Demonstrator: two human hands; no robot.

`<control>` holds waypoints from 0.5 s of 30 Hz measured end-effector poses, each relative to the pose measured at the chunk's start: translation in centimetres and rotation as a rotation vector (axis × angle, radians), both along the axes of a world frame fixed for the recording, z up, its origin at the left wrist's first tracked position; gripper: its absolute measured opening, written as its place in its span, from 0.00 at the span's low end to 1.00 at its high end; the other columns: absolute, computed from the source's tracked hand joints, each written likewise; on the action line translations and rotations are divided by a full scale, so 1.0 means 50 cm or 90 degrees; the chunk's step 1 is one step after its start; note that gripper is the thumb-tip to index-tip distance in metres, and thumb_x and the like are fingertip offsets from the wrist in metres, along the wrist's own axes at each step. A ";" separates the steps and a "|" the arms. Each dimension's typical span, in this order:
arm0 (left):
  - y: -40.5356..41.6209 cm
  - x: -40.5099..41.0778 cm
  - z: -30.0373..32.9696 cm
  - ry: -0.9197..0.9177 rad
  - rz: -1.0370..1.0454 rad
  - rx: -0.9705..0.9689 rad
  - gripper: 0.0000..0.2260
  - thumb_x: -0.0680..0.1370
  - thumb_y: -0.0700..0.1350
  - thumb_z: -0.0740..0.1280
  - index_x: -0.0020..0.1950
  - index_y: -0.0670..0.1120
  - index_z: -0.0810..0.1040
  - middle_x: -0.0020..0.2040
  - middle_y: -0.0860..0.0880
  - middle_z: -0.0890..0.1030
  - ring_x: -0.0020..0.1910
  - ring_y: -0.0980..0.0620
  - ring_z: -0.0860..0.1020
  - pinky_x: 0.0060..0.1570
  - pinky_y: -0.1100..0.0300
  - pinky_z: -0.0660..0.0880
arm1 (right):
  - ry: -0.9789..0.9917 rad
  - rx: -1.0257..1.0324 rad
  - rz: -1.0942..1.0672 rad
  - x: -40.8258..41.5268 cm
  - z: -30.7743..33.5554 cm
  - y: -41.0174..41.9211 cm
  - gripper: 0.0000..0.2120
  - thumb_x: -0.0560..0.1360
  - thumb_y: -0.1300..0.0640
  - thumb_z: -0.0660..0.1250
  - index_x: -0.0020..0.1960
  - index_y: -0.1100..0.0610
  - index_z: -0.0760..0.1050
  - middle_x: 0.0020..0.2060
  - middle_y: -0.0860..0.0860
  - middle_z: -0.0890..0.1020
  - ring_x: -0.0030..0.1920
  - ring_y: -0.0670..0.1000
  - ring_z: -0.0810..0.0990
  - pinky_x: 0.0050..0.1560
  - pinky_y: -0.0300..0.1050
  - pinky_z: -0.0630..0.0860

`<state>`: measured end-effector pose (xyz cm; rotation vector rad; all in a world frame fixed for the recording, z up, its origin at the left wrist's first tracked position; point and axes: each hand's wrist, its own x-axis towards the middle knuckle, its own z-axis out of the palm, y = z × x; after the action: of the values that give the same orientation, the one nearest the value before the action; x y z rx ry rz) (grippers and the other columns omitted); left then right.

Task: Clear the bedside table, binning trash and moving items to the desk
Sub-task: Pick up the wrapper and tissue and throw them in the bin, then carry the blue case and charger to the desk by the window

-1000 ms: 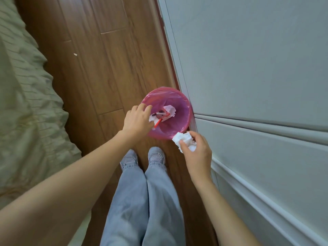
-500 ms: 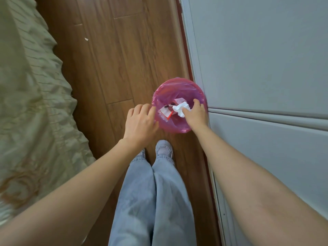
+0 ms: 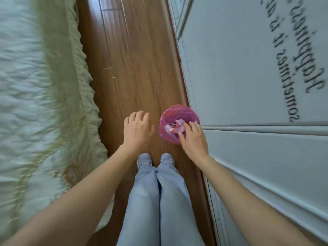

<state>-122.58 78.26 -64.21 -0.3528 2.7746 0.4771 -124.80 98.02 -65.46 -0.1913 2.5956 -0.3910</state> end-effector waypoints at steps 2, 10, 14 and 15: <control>-0.016 0.023 0.084 0.000 0.001 -0.001 0.17 0.76 0.48 0.63 0.64 0.44 0.73 0.65 0.44 0.75 0.65 0.42 0.70 0.62 0.46 0.67 | 0.031 -0.021 0.016 0.032 0.086 -0.020 0.21 0.79 0.52 0.59 0.70 0.59 0.68 0.71 0.58 0.68 0.73 0.58 0.61 0.73 0.50 0.55; -0.084 0.122 0.318 0.026 0.069 -0.018 0.20 0.75 0.49 0.65 0.65 0.43 0.72 0.65 0.43 0.74 0.65 0.41 0.70 0.60 0.46 0.68 | 0.114 -0.101 0.052 0.078 0.345 -0.100 0.22 0.80 0.48 0.55 0.68 0.59 0.71 0.70 0.58 0.70 0.74 0.58 0.60 0.74 0.52 0.55; -0.113 0.170 0.401 0.042 0.115 -0.033 0.21 0.76 0.50 0.64 0.67 0.43 0.71 0.66 0.43 0.73 0.66 0.41 0.69 0.62 0.46 0.67 | 0.138 -0.127 0.122 0.071 0.426 -0.146 0.23 0.80 0.47 0.53 0.70 0.57 0.68 0.71 0.56 0.68 0.75 0.56 0.58 0.74 0.54 0.58; -0.121 0.184 0.418 0.042 0.129 -0.039 0.21 0.76 0.51 0.63 0.68 0.44 0.70 0.67 0.43 0.72 0.67 0.42 0.68 0.63 0.47 0.66 | 0.143 -0.131 0.143 0.069 0.442 -0.158 0.22 0.80 0.48 0.54 0.70 0.57 0.68 0.71 0.56 0.68 0.75 0.55 0.57 0.74 0.53 0.57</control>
<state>-113.40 72.21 -43.30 -0.6479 2.8356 0.4582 -121.35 90.11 -43.34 -0.6235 2.7088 -0.5820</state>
